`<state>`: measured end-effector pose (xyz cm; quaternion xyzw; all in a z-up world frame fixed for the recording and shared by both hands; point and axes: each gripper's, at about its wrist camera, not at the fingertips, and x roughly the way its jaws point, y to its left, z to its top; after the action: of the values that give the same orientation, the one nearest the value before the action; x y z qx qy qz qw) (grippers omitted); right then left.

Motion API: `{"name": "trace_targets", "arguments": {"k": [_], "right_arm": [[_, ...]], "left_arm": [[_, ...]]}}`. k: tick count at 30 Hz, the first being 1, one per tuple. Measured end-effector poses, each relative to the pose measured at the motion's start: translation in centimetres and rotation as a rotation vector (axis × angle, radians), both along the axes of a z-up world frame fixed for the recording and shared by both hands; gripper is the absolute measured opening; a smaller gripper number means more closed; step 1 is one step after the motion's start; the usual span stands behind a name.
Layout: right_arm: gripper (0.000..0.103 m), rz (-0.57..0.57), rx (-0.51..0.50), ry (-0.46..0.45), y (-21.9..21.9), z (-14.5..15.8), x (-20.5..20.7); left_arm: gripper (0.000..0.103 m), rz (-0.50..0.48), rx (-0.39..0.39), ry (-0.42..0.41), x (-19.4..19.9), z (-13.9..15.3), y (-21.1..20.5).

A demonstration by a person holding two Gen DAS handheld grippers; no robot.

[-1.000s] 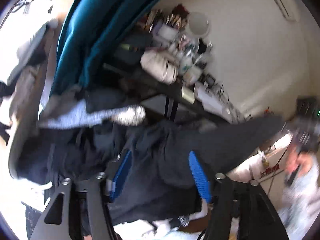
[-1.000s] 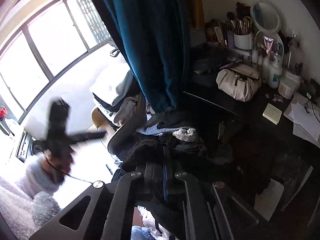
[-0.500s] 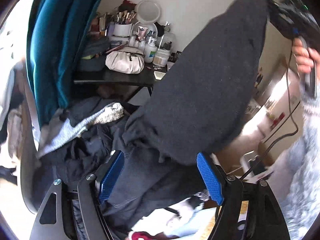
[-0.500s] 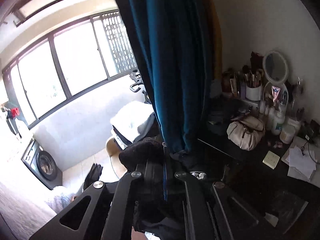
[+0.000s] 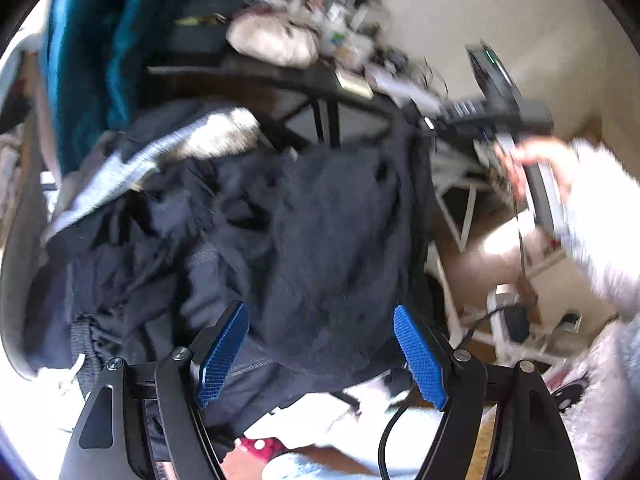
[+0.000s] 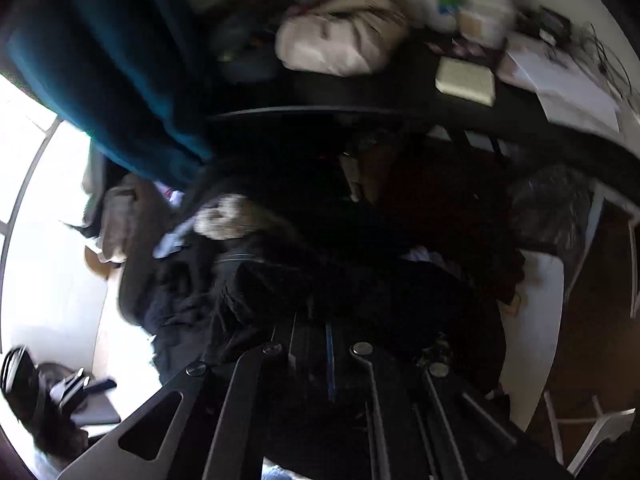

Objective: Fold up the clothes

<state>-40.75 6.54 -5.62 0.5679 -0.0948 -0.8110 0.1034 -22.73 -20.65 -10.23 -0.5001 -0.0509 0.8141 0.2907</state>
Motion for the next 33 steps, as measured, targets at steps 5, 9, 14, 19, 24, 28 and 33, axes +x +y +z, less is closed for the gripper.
{"name": "trace_targets", "arguments": {"k": [5,9,14,19,24,28,33], "right_arm": [[0.005,0.000,-0.004,-0.021,0.7,-1.5,-0.5],[0.005,0.032,0.003,-0.020,0.5,-1.2,0.1],[0.013,0.083,-0.021,-0.010,0.7,-1.0,0.6],[0.057,0.109,-0.107,-0.022,1.8,-1.4,1.4],[0.057,0.063,-0.291,-0.064,3.6,-2.1,2.5],[0.057,0.130,-0.278,-0.062,2.5,-2.3,3.0],[0.057,0.080,-0.369,0.003,3.5,-1.2,1.6]], "left_arm": [[0.075,-0.200,-0.130,0.008,1.6,-2.2,5.4],[0.075,-0.179,-0.112,-0.043,0.7,-4.3,6.0],[0.030,-0.128,-0.043,-0.107,-0.8,-5.1,5.9],[0.006,-0.024,0.001,-0.127,-1.8,-4.3,3.6],[0.006,0.051,-0.030,-0.084,-2.8,-2.7,1.6],[0.006,0.137,-0.044,-0.035,-3.6,-1.0,0.1],[0.006,0.264,-0.055,0.017,-4.4,1.2,-2.6]]}}
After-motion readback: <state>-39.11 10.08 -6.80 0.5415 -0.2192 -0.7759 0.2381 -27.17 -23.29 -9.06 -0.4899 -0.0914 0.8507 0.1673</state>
